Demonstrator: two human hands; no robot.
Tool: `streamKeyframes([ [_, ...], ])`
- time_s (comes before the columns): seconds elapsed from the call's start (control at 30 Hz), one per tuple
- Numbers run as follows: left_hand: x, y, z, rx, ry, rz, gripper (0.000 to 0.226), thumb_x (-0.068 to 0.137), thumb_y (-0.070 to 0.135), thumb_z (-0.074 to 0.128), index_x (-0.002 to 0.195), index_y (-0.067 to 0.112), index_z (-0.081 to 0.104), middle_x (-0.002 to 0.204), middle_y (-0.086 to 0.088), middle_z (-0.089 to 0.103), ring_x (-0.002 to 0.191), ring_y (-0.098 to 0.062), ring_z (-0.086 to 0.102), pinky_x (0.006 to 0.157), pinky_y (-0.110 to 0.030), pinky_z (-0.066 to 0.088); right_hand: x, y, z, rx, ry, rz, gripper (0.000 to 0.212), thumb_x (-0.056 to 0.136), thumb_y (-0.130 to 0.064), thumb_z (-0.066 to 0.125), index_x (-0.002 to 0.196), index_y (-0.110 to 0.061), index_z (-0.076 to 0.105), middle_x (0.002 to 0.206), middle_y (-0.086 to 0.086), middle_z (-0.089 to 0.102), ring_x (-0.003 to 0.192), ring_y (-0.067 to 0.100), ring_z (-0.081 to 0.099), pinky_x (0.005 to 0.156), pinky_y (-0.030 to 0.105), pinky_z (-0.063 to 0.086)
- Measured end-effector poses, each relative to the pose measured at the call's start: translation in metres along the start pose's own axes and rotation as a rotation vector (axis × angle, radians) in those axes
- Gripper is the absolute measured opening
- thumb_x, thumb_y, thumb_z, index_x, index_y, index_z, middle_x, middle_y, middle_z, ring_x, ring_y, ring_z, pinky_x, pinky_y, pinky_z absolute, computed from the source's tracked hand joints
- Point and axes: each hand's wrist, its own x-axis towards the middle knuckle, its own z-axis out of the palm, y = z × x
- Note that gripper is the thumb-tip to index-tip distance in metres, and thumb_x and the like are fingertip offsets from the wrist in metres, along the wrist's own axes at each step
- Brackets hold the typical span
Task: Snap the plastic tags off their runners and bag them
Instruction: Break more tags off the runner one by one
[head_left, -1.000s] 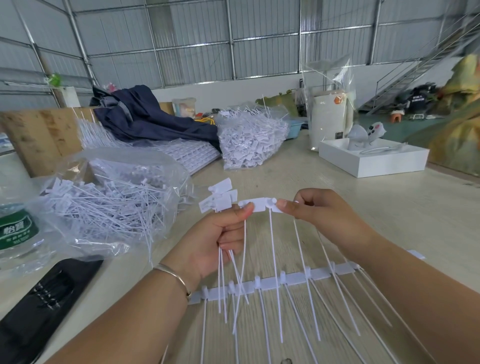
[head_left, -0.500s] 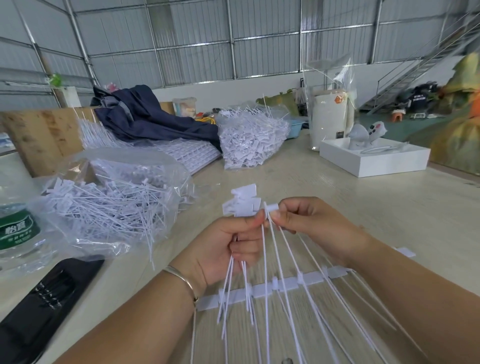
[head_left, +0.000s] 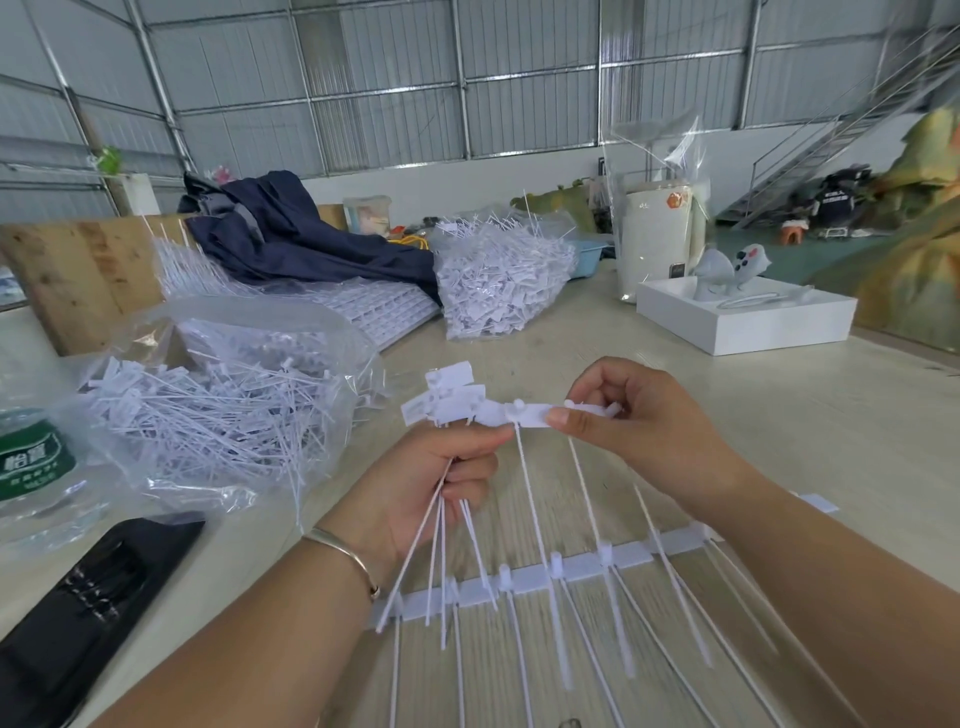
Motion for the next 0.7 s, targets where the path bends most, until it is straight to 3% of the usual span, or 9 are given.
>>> streamKeyframes([
  [0.13, 0.0013, -0.0002, 0.0005, 0.015, 0.085, -0.012, 0.023, 0.063, -0.004, 0.066, 0.066, 0.016, 0.055, 0.054, 0.006, 0.033, 0.036, 0.000, 0.027, 0.033, -0.012, 0.018, 0.0014, 0.0055, -0.0013, -0.043, 0.013, 0.010, 0.017, 0.083, -0.024, 0.074, 0.081, -0.009, 0.064, 0.068, -0.004, 0.052, 0.062, 0.008, 0.042, 0.058, 0.016, 0.035],
  [0.27, 0.0026, -0.0007, 0.0034, -0.034, 0.113, -0.111, 0.010, 0.090, 0.009, 0.054, 0.080, 0.010, 0.053, 0.051, 0.005, 0.034, 0.036, -0.003, 0.031, 0.032, -0.013, 0.024, 0.0014, 0.0063, -0.0009, -0.087, 0.016, -0.007, 0.011, 0.087, -0.021, 0.070, 0.080, -0.013, 0.065, 0.068, -0.006, 0.052, 0.056, 0.002, 0.040, 0.055, 0.011, 0.034],
  [0.4, 0.0022, -0.0011, 0.0023, -0.028, 0.122, -0.202, 0.036, 0.100, 0.030, 0.044, 0.074, 0.009, 0.057, 0.049, 0.005, 0.033, 0.032, -0.003, 0.027, 0.027, -0.013, 0.020, -0.0018, 0.0049, 0.0002, -0.170, -0.001, -0.033, 0.013, 0.087, -0.023, 0.069, 0.080, -0.013, 0.064, 0.072, -0.003, 0.053, 0.059, 0.004, 0.042, 0.056, 0.011, 0.036],
  [0.57, 0.0041, -0.0001, -0.0015, 0.020, 0.181, -0.132, 0.036, 0.092, 0.041, 0.056, 0.065, 0.016, 0.054, 0.054, 0.008, 0.023, 0.034, -0.002, 0.020, 0.029, -0.013, 0.013, -0.0012, 0.0043, -0.0006, -0.290, -0.015, -0.025, 0.014, 0.087, -0.023, 0.070, 0.080, -0.013, 0.063, 0.080, 0.009, 0.060, 0.066, 0.007, 0.047, 0.060, 0.013, 0.037],
  [0.7, 0.0033, 0.0005, -0.0029, 0.038, 0.203, -0.093, 0.027, 0.066, 0.026, 0.078, 0.072, 0.020, 0.053, 0.056, 0.009, 0.020, 0.037, -0.002, 0.018, 0.030, -0.013, 0.014, -0.0016, 0.0058, -0.0012, -0.340, -0.035, 0.014, 0.013, 0.086, -0.022, 0.070, 0.081, -0.012, 0.065, 0.082, 0.012, 0.062, 0.070, 0.011, 0.051, 0.066, 0.023, 0.040],
])
